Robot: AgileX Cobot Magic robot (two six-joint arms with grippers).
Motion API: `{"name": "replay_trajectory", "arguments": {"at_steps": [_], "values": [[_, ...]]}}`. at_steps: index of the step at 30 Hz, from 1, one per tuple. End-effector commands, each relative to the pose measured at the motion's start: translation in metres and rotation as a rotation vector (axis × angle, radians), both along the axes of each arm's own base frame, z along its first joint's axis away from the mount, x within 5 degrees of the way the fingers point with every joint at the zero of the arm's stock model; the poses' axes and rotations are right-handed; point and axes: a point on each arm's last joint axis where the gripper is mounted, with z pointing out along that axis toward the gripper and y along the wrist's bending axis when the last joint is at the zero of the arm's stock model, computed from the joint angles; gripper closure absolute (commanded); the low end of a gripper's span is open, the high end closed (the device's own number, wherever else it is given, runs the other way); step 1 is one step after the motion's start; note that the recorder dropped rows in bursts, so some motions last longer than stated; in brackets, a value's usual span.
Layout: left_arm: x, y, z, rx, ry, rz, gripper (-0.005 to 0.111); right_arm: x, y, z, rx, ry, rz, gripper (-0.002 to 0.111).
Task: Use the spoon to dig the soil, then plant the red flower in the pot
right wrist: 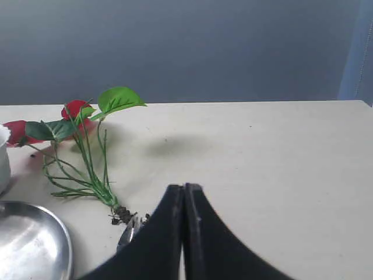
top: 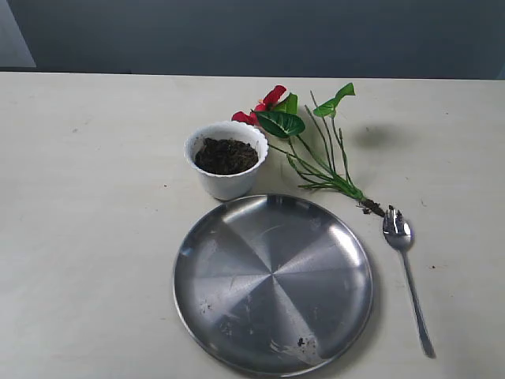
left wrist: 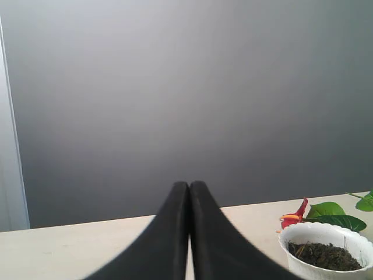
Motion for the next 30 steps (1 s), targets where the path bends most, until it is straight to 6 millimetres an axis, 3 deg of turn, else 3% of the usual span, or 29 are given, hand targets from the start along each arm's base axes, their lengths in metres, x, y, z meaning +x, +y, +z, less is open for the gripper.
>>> {"name": "replay_trajectory", "arguments": {"at_steps": [1,4,8,10,25,30], "values": [[-0.001,0.000,0.002,-0.005,-0.009,-0.010,0.106,0.001,-0.002,0.002,-0.090,-0.044,-0.011,0.109],[-0.001,0.000,0.002,-0.005,-0.009,-0.010,0.106,0.001,0.000,0.008,0.067,-0.088,-0.010,0.109],[-0.001,0.000,0.002,-0.005,-0.009,-0.010,0.106,0.001,0.001,0.019,0.649,-0.078,-0.031,0.109],[-0.001,0.000,0.002,-0.005,-0.009,-0.010,0.106,0.001,0.001,0.020,0.807,-0.061,-0.037,0.109],[-0.001,0.000,0.002,-0.005,-0.009,-0.010,0.106,0.001,0.000,0.023,0.863,-0.080,-0.047,0.109],[-0.001,0.000,0.002,-0.005,-0.009,-0.010,0.106,0.001,-0.012,0.034,1.055,-0.215,-0.102,0.109]]}}
